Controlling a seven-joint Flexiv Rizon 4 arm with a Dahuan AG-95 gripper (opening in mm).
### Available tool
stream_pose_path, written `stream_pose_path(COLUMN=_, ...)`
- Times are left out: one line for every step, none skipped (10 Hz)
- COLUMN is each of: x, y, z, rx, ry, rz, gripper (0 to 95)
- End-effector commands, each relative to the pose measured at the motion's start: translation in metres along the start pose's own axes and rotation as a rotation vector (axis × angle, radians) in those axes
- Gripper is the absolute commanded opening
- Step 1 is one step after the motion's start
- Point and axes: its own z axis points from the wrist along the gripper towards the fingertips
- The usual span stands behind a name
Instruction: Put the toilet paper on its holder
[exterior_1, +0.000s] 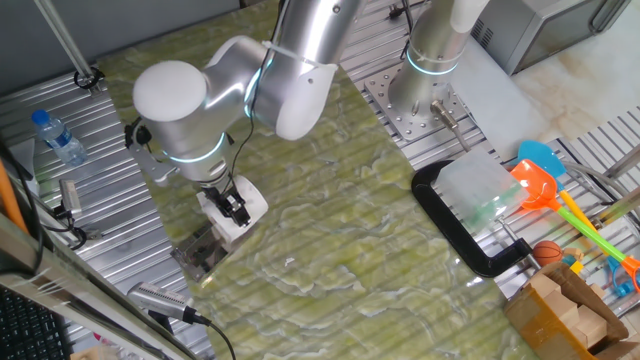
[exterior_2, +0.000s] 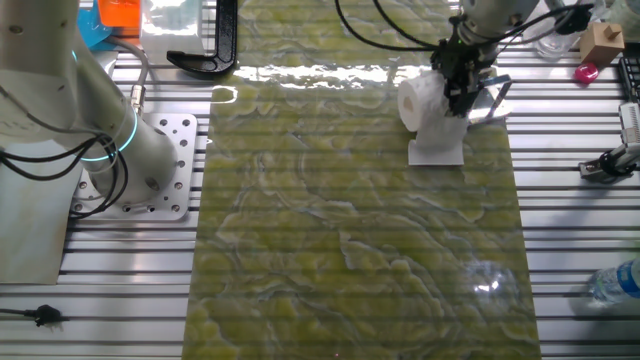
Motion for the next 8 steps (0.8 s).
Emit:
stream_pose_path(x=0.0023, y=0.0003, z=-0.0084, rx=-0.002, ry=-0.011, rz=0.001, gripper=0.0)
stream_pose_path(x=0.0023, y=0.0004, z=-0.0090, rx=-0.001, ry=-0.012, rz=0.000, gripper=0.0)
stream_pose_path(x=0.0022, y=-0.0003, z=-0.0093, rx=0.000, ry=-0.011, rz=-0.002, gripper=0.0)
stream_pose_path(x=0.0022, y=-0.0003, z=-0.0093, rx=0.001, ry=-0.014, rz=-0.004, gripper=0.0)
stream_pose_path(x=0.0022, y=-0.0003, z=-0.0093, rx=0.000, ry=-0.015, rz=-0.002, gripper=0.0)
stream_pose_path(x=0.0022, y=-0.0003, z=-0.0093, rx=0.000, ry=-0.012, rz=0.001, gripper=0.0)
stream_pose_path(x=0.0022, y=-0.0003, z=-0.0093, rx=-0.002, ry=0.006, rz=0.012, gripper=0.0)
stream_pose_path(x=0.0022, y=-0.0003, z=-0.0093, rx=-0.004, ry=0.014, rz=0.021, gripper=0.0)
